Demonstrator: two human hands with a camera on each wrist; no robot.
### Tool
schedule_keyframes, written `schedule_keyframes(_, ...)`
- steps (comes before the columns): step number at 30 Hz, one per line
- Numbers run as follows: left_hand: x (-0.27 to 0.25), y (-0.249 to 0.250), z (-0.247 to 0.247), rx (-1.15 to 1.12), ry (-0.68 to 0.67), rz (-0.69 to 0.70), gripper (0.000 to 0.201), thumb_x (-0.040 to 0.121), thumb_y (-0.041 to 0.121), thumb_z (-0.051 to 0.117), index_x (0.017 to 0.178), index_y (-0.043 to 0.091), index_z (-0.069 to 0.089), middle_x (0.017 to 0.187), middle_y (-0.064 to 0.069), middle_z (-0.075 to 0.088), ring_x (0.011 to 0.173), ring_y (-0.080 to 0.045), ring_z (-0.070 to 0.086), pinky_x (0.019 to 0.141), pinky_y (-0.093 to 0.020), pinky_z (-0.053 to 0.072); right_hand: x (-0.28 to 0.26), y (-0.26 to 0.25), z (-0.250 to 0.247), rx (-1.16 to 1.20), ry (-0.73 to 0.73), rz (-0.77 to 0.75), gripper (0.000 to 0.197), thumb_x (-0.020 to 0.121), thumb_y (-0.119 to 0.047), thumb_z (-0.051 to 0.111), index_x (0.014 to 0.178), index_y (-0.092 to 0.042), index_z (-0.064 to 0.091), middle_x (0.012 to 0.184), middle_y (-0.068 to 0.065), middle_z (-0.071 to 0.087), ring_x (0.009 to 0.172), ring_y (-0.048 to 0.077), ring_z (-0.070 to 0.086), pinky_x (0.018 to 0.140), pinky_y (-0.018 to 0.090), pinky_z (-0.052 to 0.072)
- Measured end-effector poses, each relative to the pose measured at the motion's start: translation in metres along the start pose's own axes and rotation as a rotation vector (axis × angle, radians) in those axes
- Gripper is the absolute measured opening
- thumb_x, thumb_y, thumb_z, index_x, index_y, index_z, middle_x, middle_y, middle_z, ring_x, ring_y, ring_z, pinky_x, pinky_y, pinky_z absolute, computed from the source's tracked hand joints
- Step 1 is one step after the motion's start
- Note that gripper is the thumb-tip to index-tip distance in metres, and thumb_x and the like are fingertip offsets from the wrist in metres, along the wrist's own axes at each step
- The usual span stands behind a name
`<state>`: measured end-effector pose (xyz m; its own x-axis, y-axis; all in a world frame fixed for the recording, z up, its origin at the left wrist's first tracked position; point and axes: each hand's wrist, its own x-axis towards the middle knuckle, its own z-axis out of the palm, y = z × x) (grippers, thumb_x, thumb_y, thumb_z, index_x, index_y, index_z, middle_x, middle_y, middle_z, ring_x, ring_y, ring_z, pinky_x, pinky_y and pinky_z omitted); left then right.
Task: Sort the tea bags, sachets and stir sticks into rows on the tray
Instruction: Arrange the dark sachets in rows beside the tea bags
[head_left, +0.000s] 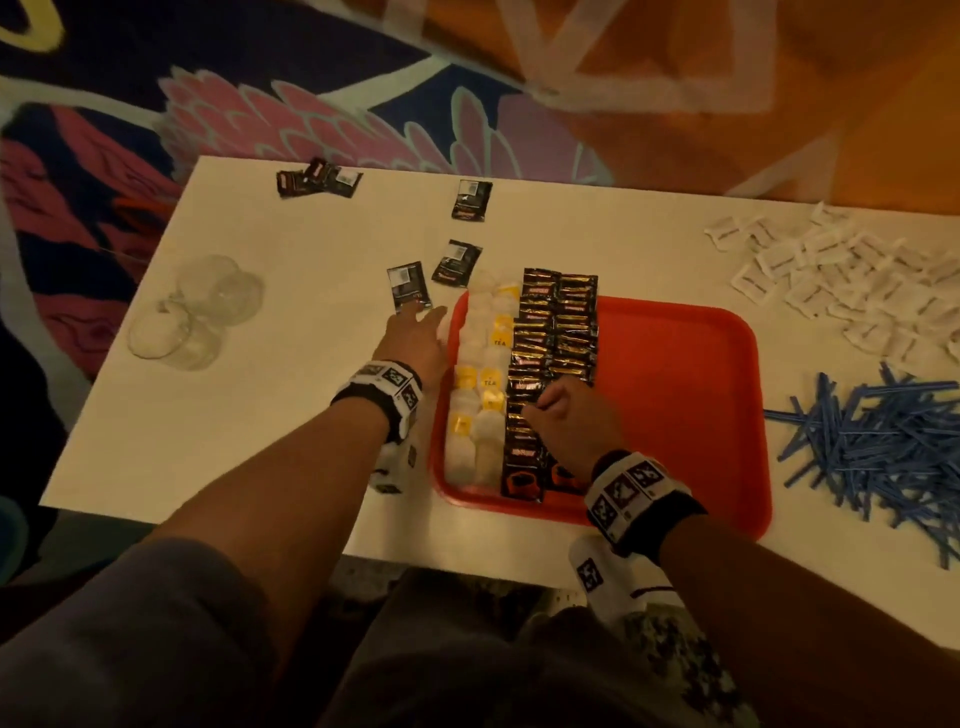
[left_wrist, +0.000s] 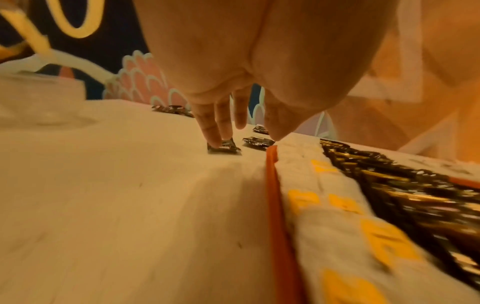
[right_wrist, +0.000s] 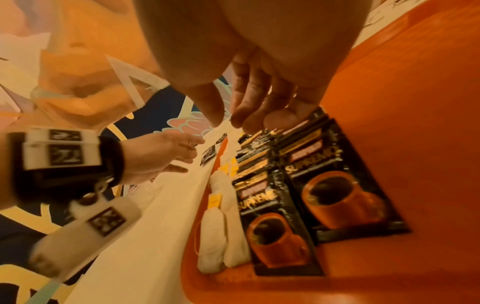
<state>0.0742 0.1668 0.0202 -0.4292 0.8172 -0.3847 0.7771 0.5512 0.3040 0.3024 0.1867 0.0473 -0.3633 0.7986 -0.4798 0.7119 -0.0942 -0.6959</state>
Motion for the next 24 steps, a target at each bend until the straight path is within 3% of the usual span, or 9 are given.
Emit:
schedule_keyframes(5, 0.078, -0.011, -0.023, 0.295, -0.080, 0.185, 0.084, 0.087, 0.023, 0.068, 0.157, 0.024, 0.020, 0.163, -0.015, 0.009, 0.147, -0.039, 0.018, 0.117, -0.048, 0.029, 0.015, -0.029, 0.027, 0.028, 0.012, 0.056, 0.015, 0.088, -0.031, 0.069, 0.093, -0.024, 0.056, 0.083, -0.009, 0.060, 0.072, 0.002, 0.055, 0.055, 0.013, 0.039)
schedule_keyframes(7, 0.109, -0.015, -0.032, 0.326, -0.110, 0.223, 0.090, 0.086, 0.028, 0.070, 0.158, 0.027, 0.015, 0.164, -0.013, 0.005, 0.149, -0.037, 0.013, 0.119, -0.049, 0.024, 0.023, -0.042, 0.039, 0.020, -0.002, 0.064, 0.016, 0.088, -0.031, 0.069, 0.093, -0.025, 0.055, 0.082, -0.009, 0.061, 0.070, 0.002, 0.058, 0.055, 0.013, 0.045)
schedule_keyframes(9, 0.137, -0.020, -0.046, 0.261, -0.085, 0.219, 0.083, 0.089, 0.029, 0.065, 0.157, 0.029, 0.017, 0.165, -0.011, 0.005, 0.150, -0.035, 0.010, 0.119, -0.051, 0.021, 0.034, -0.057, 0.050, 0.006, -0.012, 0.062, 0.017, 0.088, -0.030, 0.070, 0.095, -0.026, 0.055, 0.084, -0.008, 0.064, 0.070, 0.003, 0.061, 0.058, 0.018, 0.053)
schedule_keyframes(11, 0.163, -0.032, -0.063, 0.215, -0.067, 0.175, 0.080, 0.090, 0.029, 0.063, 0.157, 0.030, 0.018, 0.165, -0.008, 0.002, 0.150, -0.033, 0.007, 0.120, -0.054, 0.018, 0.049, -0.076, 0.059, -0.028, -0.028, 0.063, 0.020, 0.087, -0.030, 0.070, 0.100, -0.028, 0.055, 0.096, -0.007, 0.066, 0.079, 0.007, 0.062, 0.067, 0.020, 0.053)
schedule_keyframes(15, 0.211, -0.081, -0.101, 0.220, -0.089, 0.044, 0.081, 0.093, 0.030, 0.060, 0.158, 0.031, 0.012, 0.166, -0.007, -0.005, 0.152, -0.035, -0.003, 0.119, -0.060, 0.014, 0.087, -0.112, 0.078, -0.182, -0.036, 0.031, 0.038, 0.087, -0.034, 0.069, 0.121, -0.028, 0.054, 0.123, -0.007, 0.058, 0.113, 0.013, 0.054, 0.100, 0.032, 0.046)
schedule_keyframes(21, 0.263, -0.158, -0.134, 0.277, -0.116, -0.062, 0.078, 0.095, 0.035, 0.054, 0.158, 0.033, 0.010, 0.166, -0.008, -0.007, 0.152, -0.039, -0.002, 0.121, -0.057, 0.015, 0.152, -0.145, 0.107, -0.347, -0.060, -0.080, 0.051, 0.091, -0.033, 0.063, 0.138, -0.024, 0.045, 0.149, 0.000, 0.039, 0.141, 0.021, 0.028, 0.116, 0.033, 0.022)
schedule_keyframes(24, 0.269, -0.173, -0.127, 0.245, -0.196, -0.071, 0.080, 0.097, 0.036, 0.053, 0.159, 0.036, 0.002, 0.166, -0.009, -0.010, 0.152, -0.040, -0.002, 0.122, -0.054, 0.013, 0.183, -0.152, 0.123, -0.544, -0.131, -0.104, 0.059, 0.092, -0.035, 0.059, 0.146, -0.031, 0.035, 0.160, 0.002, 0.019, 0.149, 0.028, 0.007, 0.121, 0.045, 0.014)
